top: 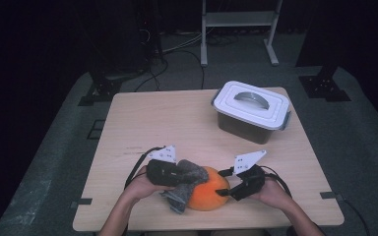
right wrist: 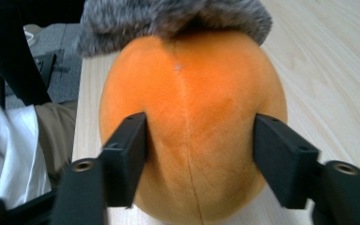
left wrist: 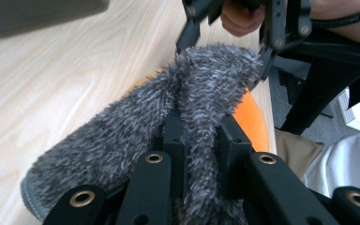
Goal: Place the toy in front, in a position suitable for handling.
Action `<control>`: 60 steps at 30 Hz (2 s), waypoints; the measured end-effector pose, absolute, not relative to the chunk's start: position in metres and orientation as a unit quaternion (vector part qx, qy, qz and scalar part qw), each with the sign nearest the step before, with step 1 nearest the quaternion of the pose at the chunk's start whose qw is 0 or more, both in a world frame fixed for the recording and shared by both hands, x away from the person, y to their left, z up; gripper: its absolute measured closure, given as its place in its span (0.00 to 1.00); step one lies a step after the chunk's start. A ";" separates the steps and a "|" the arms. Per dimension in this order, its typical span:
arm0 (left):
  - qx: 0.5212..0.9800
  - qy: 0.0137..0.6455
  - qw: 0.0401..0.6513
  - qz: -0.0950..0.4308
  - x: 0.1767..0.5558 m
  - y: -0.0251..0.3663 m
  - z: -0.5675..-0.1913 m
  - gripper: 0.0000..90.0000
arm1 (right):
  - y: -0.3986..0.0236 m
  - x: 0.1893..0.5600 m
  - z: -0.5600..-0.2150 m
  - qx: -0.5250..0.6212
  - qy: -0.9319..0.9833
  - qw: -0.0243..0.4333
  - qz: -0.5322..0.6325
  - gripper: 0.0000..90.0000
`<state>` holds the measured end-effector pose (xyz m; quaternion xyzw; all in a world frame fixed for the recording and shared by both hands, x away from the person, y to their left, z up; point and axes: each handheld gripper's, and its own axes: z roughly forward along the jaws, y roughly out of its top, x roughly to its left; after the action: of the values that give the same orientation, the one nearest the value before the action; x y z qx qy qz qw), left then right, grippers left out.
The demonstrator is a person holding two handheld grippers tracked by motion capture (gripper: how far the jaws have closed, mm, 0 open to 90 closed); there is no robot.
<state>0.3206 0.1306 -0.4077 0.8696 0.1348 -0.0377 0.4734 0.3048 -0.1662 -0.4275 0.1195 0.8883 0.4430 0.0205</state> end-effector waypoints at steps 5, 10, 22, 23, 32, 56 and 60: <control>0.867 0.147 0.474 -0.044 0.317 0.145 -0.415 0.85 | -0.167 0.307 -0.426 0.129 0.885 0.017 0.448 0.32; 0.868 0.149 0.471 -0.045 0.315 0.151 -0.419 0.85 | -0.168 0.309 -0.428 0.134 0.885 0.010 0.445 0.29; 0.868 0.143 0.474 -0.036 0.318 0.143 -0.405 0.85 | -0.165 0.307 -0.423 0.121 0.890 0.013 0.438 0.57; 0.869 0.138 0.474 -0.034 0.318 0.141 -0.401 0.85 | -0.165 0.307 -0.422 0.121 0.890 0.014 0.440 0.58; 0.871 0.118 0.476 -0.020 0.319 0.125 -0.385 0.85 | -0.164 0.303 -0.410 0.103 0.888 0.048 0.446 0.60; 0.875 0.142 0.463 -0.022 0.319 0.139 -0.397 0.85 | -0.170 0.312 -0.420 0.131 0.888 0.011 0.441 0.57; 0.878 0.125 0.462 -0.009 0.316 0.133 -0.382 0.85 | -0.166 0.308 -0.413 0.117 0.889 0.027 0.443 0.61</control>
<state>0.3162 0.1334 -0.3819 0.8782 0.1246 -0.0088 0.4616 0.3082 -0.1661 -0.4133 0.1165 0.8887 0.4426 0.0271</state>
